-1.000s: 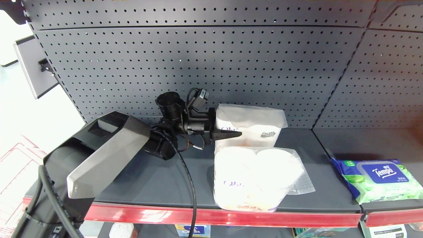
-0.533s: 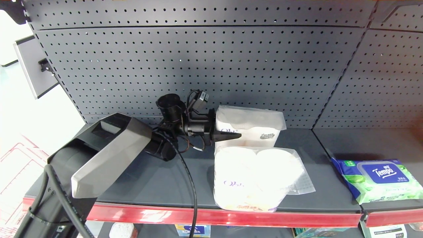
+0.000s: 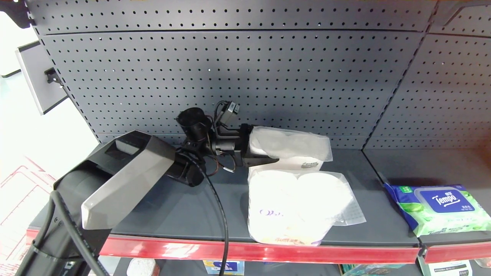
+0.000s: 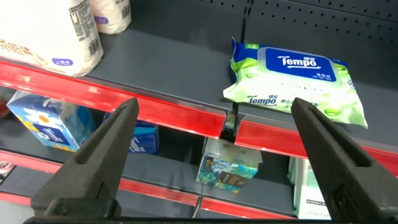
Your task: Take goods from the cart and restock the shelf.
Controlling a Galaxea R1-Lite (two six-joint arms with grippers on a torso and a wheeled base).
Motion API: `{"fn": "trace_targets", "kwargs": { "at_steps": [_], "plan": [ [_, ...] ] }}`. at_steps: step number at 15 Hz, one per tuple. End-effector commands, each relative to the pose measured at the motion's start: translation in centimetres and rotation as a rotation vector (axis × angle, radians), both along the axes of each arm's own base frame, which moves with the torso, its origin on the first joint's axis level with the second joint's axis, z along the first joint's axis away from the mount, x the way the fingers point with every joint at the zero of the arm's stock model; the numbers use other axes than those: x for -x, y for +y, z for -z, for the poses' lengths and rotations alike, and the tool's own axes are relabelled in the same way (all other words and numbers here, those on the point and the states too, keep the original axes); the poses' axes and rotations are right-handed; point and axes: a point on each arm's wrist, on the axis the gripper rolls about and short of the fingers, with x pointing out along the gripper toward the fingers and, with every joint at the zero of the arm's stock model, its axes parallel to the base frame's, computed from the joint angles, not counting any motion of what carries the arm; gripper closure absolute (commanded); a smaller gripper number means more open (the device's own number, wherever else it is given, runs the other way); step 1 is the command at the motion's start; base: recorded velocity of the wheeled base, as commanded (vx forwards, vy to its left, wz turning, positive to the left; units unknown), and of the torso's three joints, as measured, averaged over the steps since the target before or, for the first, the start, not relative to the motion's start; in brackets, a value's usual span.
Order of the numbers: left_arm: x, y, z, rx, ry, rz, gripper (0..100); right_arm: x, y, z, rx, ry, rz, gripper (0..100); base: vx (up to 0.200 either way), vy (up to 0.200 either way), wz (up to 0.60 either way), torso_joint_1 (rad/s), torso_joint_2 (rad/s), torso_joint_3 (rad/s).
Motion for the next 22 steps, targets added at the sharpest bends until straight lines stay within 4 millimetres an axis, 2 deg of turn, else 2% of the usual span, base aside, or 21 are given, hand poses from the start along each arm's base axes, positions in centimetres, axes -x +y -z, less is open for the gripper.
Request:
{"fn": "trace_targets", "kwargs": {
  "at_steps": [1,4,9,16,18,22],
  "plan": [
    [-0.1,0.5,-0.4,0.005,-0.003,-0.009,0,0.0,0.0,0.0,0.0,0.002,-0.001,0,0.0,0.0,0.0,0.0,0.0,0.0],
    [-0.3,2.7,-1.7,0.039,-0.005,-0.034,0,0.0,0.0,0.0,0.0,0.002,-0.001,0,0.0,0.0,0.0,0.0,0.0,0.0],
    [1.1,4.1,-3.7,0.045,0.06,-0.031,0,0.0,0.0,0.0,0.0,0.002,-0.001,0,0.0,0.0,0.0,0.0,0.0,0.0],
    [3.7,7.4,-8.4,0.058,0.063,-0.079,0,0.0,0.0,0.0,0.0,0.002,-0.002,0,0.0,0.0,0.0,0.0,0.0,0.0],
    [5.4,8.6,-10.0,0.058,0.073,-0.092,0,0.0,0.0,0.0,0.0,0.002,-0.004,0,0.0,0.0,0.0,0.0,0.0,0.0],
    [9.8,10.3,-11.8,0.065,0.271,-0.212,0,0.0,0.0,0.0,0.0,0.002,-0.008,0,0.0,0.0,0.0,0.0,0.0,0.0]
  ]
}}
